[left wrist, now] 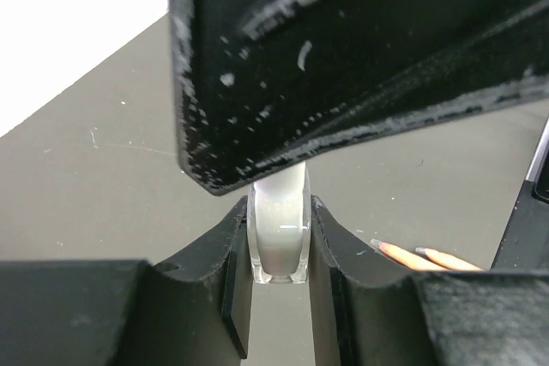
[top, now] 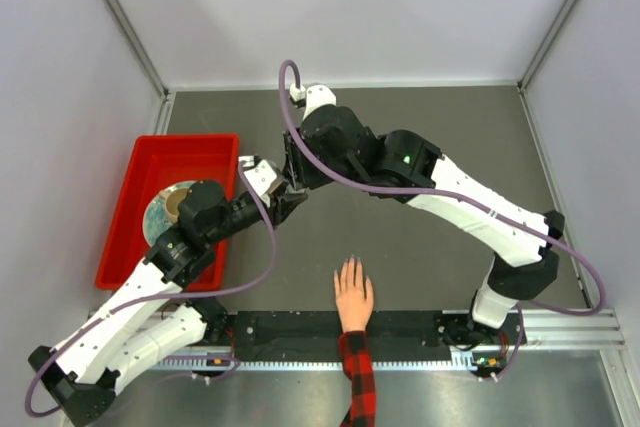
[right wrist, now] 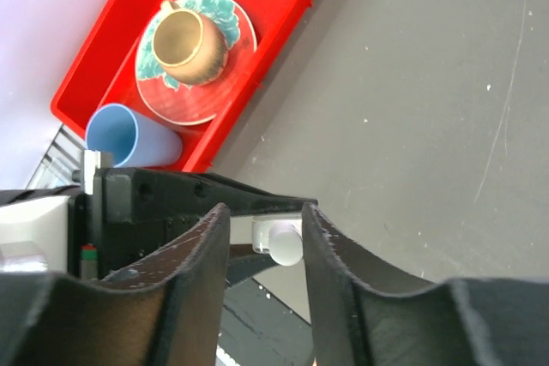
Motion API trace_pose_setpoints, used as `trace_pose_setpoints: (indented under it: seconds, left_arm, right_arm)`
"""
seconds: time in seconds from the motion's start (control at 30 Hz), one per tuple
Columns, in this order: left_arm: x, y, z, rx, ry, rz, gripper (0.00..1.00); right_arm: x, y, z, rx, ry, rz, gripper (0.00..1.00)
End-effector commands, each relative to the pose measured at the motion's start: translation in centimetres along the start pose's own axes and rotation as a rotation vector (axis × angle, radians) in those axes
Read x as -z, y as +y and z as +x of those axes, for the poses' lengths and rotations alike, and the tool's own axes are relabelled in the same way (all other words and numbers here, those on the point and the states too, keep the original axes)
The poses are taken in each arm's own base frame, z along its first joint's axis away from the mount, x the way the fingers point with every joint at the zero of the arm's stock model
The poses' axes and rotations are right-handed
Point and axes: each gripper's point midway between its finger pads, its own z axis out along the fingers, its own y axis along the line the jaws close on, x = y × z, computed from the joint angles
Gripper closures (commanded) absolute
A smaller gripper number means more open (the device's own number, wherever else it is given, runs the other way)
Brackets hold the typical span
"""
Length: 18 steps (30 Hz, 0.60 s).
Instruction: Paint the nails
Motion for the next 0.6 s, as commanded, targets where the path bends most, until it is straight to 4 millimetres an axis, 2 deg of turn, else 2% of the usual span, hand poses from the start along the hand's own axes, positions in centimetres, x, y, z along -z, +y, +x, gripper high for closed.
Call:
trace_pose_setpoints:
  seconds: [0.0, 0.07, 0.17, 0.33, 0.57]
  left_arm:
    - [0.0, 0.2, -2.5, -0.034, -0.087, -0.008, 1.0]
    - [0.0, 0.2, -2.4, -0.031, -0.084, -0.007, 1.0]
    - [-0.1, 0.2, -2.5, -0.03, -0.084, -0.003, 1.0]
    - [0.1, 0.2, -2.5, -0.031, -0.088, -0.008, 1.0]
    - [0.0, -0.1, -2.8, -0.019, -0.092, 0.006, 1.0]
  right_arm:
    - [0.7, -0.6, 0.6, 0.007, 0.013, 0.019, 0.59]
    - [0.5, -0.6, 0.4, 0.027, 0.003, 0.024, 0.55]
    - [0.3, -0.6, 0.2, 0.039, 0.003, 0.029, 0.54]
    - [0.9, -1.1, 0.4, 0.008, -0.005, 0.04, 0.78]
    - [1.2, 0.0, 0.9, 0.01, 0.029, -0.021, 0.79]
